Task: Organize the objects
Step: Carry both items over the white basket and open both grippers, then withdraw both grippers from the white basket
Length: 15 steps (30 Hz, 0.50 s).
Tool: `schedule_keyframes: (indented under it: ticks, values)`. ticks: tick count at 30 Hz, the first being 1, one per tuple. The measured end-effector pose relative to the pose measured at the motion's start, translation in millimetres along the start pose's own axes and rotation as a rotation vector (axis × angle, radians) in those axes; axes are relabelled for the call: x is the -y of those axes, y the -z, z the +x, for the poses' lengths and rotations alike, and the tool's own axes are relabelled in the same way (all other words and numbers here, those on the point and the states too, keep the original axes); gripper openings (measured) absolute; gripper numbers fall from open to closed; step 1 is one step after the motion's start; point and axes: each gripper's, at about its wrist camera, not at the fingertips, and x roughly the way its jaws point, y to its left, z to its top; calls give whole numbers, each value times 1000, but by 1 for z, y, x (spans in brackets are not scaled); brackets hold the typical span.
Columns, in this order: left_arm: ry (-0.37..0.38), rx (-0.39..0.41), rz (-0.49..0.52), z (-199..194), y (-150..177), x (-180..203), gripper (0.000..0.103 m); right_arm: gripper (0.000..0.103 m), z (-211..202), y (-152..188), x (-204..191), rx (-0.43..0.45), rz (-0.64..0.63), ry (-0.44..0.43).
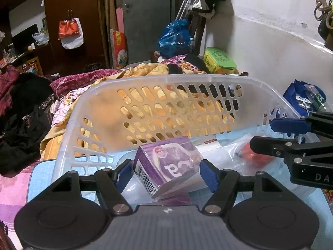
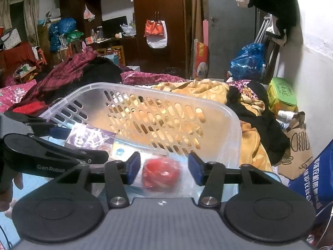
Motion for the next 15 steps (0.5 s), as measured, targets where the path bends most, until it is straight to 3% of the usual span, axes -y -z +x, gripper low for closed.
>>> schedule_keyframes:
  ticks: [7, 9, 11, 15]
  values:
    - [35, 71, -8, -18, 4, 7, 88, 84, -15, -1, -1, 74, 2, 4]
    - [6, 113, 6, -33, 6, 11, 96, 97, -29, -1, 1, 129, 15, -3]
    - [-32, 157, 24, -50, 7, 15, 97, 103, -46, -2, 3, 191, 27, -13]
    - [-98, 218, 70, -96, 15, 19, 97, 103, -79, 3, 2, 271, 32, -27]
